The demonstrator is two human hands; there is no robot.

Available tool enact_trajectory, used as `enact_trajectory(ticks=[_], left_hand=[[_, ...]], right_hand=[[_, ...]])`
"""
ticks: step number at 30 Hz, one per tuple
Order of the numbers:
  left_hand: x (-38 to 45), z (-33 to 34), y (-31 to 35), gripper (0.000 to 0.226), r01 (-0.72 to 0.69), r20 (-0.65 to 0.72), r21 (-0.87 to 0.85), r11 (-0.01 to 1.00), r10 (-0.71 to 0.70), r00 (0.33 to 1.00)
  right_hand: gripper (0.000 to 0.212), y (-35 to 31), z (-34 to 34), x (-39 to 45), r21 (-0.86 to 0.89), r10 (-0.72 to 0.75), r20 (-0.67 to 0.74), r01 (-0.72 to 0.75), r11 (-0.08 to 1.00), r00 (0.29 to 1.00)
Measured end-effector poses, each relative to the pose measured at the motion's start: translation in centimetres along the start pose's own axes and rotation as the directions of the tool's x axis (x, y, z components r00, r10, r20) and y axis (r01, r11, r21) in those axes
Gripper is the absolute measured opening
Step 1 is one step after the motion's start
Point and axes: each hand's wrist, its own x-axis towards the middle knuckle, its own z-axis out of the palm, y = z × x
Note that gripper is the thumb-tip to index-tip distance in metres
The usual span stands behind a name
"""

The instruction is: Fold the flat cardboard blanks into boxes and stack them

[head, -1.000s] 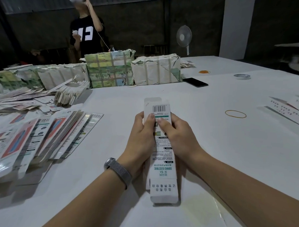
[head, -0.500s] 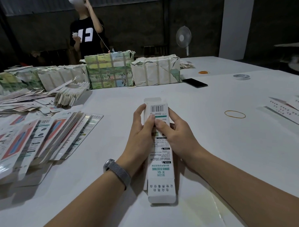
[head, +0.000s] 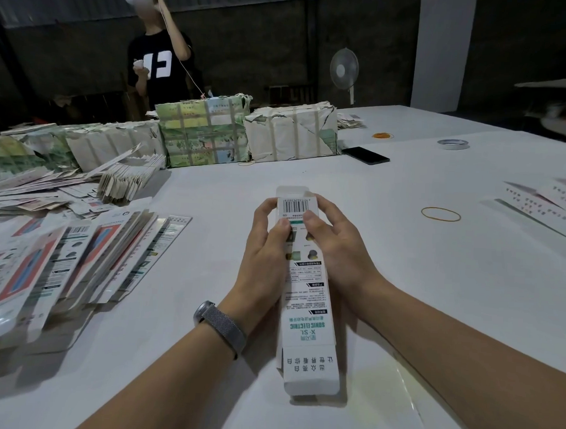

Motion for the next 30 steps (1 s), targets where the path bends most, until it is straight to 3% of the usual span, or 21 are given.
enact_trajectory(ticks=[8,20,25,30], left_hand=[[-0.24,0.12,-0.02,0.025,0.045,0.017,-0.023,0.999,-0.045,0.999],[-0.2,0.26,-0.16,0.025,0.08,0.063,-0.001,0.997,-0.08,0.995],[-0.22,0.23,-0.29,0.022,0.133,0.071,-0.016,0.991,-0.131,0.989],[-0.17,0.23,-0.5,0.023,0.138,0.044,-0.036,0.99,-0.137,0.99]], right_hand=[[0.018,0.14,-0.13,0.16,0.031,0.035,0.016,-0.036,0.999,0.999],[0.013,0.32,-0.17,0.29,0.031,0.01,-0.111,-0.007,0.999,0.994],[0.038,0.25,-0.19,0.38,-0.036,-0.071,-0.145,0.066,0.997,0.987],[0.038,0.25,-0.16,0.63,-0.03,-0.051,-0.153,0.047,0.998,0.987]])
